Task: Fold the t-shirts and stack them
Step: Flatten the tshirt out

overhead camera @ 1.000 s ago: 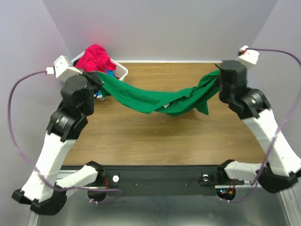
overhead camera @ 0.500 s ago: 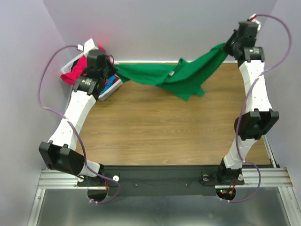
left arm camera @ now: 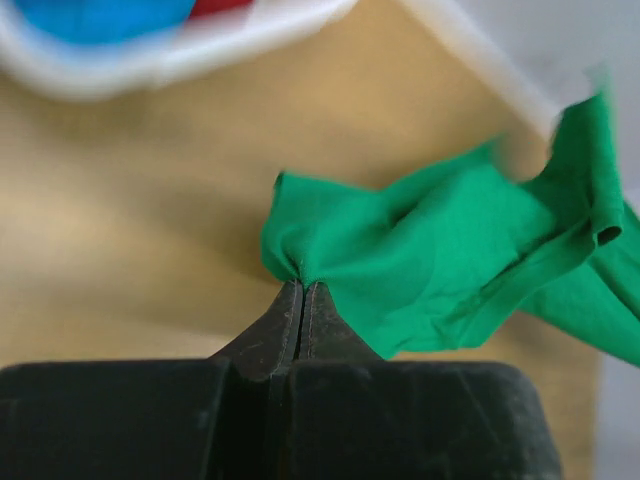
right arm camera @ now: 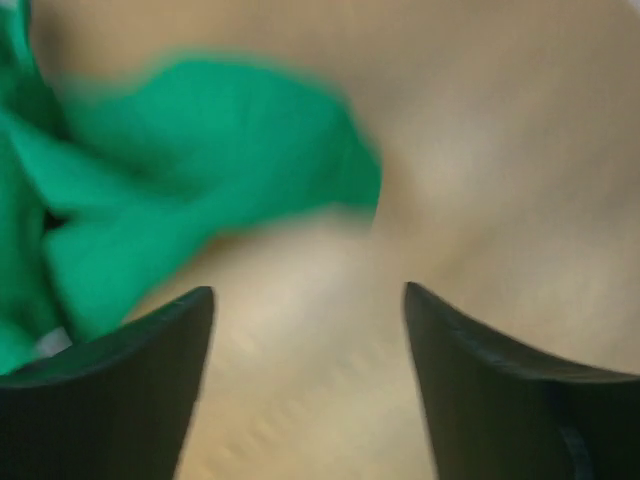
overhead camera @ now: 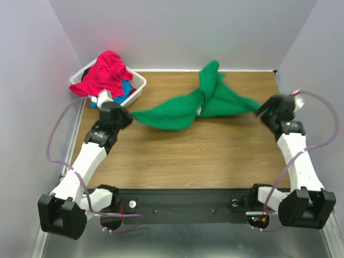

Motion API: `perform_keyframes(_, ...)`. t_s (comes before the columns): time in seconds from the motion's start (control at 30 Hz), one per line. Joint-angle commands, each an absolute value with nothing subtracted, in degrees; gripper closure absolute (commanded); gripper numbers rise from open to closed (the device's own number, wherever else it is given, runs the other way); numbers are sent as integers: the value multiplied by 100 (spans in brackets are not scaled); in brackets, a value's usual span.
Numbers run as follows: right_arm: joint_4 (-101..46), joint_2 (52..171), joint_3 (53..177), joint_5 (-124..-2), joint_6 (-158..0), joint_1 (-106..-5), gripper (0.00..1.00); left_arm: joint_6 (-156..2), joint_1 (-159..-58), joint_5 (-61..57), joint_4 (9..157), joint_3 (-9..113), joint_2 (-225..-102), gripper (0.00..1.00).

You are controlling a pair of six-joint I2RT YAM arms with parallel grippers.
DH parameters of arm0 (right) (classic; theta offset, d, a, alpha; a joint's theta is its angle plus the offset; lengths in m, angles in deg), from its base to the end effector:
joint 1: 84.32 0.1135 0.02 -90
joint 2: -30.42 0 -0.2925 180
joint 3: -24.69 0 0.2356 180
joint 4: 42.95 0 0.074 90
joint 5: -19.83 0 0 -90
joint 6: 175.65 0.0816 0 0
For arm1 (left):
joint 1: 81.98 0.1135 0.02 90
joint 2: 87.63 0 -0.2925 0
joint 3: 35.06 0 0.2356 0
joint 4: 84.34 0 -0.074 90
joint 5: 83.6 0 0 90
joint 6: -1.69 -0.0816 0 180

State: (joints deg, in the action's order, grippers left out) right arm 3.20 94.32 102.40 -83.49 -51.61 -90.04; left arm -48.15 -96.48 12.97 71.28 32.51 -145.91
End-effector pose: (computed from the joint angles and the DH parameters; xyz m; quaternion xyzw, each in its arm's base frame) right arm 0.2466 -0.0436 0.3503 0.3485 0.7993 0.0187 0.4893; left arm 0.2429 -0.0532 0.3600 -0.2100 0.7650 -0.2383 0.5603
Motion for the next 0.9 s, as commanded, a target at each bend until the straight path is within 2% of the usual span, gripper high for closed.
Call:
perform_keyframes(0.0, 643, 8994, 8762, -8545, -4645, -9021, 14, -4454, -9631, 1044, 6931, 2058, -14380, 100)
perform_keyframes(0.07, 757, 8782, 8673, -8432, -4838, -9021, 0, -4375, -9631, 1071, 6878, 1565, -14133, 100)
perform_keyframes(0.33, 477, 8956, 9252, -6298, -5506, -8873, 0, -4199, -9631, 1009, 7063, 931, -13878, 100)
perform_keyframes(0.5, 275, 9957, 9910, -7736, -5533, -6615, 0, -4217, -9631, 1035, 7098, 931, -14027, 100)
perform_keyframes(0.73, -86, 12558, 11729, -8562, -6138, -5761, 1, -4234, -9631, 1070, 7071, 1045, -14150, 100)
perform_keyframes(0.87, -68, 13833, 12802, -8573, -6754, -5664, 8, -4252, -9631, 1141, 7028, 1054, -14150, 100)
